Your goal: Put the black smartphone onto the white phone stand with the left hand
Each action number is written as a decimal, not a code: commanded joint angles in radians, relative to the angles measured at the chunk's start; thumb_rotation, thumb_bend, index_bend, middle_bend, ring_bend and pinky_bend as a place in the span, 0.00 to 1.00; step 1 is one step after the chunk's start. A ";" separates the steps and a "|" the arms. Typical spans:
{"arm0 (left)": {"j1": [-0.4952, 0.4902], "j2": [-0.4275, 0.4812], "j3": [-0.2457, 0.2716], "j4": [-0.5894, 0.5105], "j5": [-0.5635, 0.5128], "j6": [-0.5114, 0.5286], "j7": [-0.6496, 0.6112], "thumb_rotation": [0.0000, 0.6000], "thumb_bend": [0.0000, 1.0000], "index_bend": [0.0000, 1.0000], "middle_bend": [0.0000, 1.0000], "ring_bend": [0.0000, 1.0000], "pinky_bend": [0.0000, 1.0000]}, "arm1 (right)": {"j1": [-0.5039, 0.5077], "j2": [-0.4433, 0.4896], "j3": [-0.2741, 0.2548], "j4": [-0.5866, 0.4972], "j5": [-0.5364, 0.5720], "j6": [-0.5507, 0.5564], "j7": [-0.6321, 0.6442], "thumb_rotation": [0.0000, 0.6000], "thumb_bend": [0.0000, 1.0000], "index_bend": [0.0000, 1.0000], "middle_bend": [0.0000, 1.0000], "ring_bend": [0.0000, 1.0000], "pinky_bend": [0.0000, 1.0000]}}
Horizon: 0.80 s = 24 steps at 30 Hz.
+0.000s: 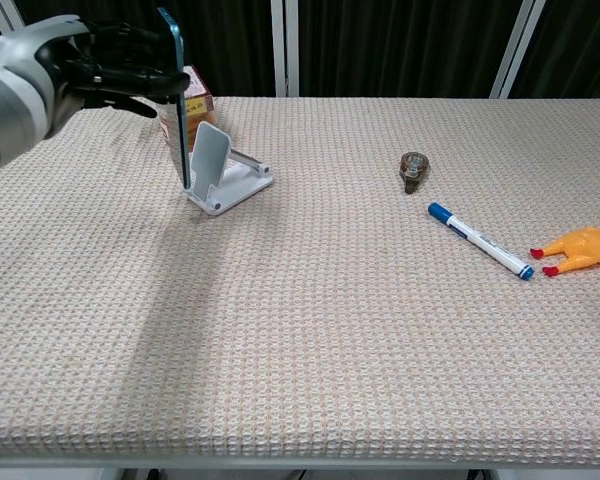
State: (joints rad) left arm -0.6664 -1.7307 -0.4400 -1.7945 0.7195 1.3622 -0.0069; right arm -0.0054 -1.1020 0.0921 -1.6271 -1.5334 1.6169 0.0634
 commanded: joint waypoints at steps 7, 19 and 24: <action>-0.053 -0.122 -0.098 0.108 -0.056 0.046 0.052 1.00 0.42 0.73 0.73 0.39 0.31 | 0.000 -0.001 -0.002 0.013 0.007 -0.008 0.012 1.00 0.30 0.00 0.00 0.00 0.00; -0.044 -0.199 -0.121 0.206 -0.051 0.048 0.042 1.00 0.42 0.73 0.73 0.39 0.30 | -0.004 0.004 -0.002 0.013 0.006 -0.003 0.015 1.00 0.31 0.00 0.00 0.00 0.00; -0.044 -0.228 -0.133 0.217 -0.049 0.051 0.048 1.00 0.42 0.73 0.73 0.39 0.30 | 0.002 0.000 -0.003 0.007 0.000 -0.008 0.004 1.00 0.32 0.00 0.00 0.00 0.00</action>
State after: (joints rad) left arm -0.7110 -1.9549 -0.5704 -1.5795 0.6689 1.4119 0.0400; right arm -0.0048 -1.1010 0.0897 -1.6188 -1.5323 1.6102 0.0693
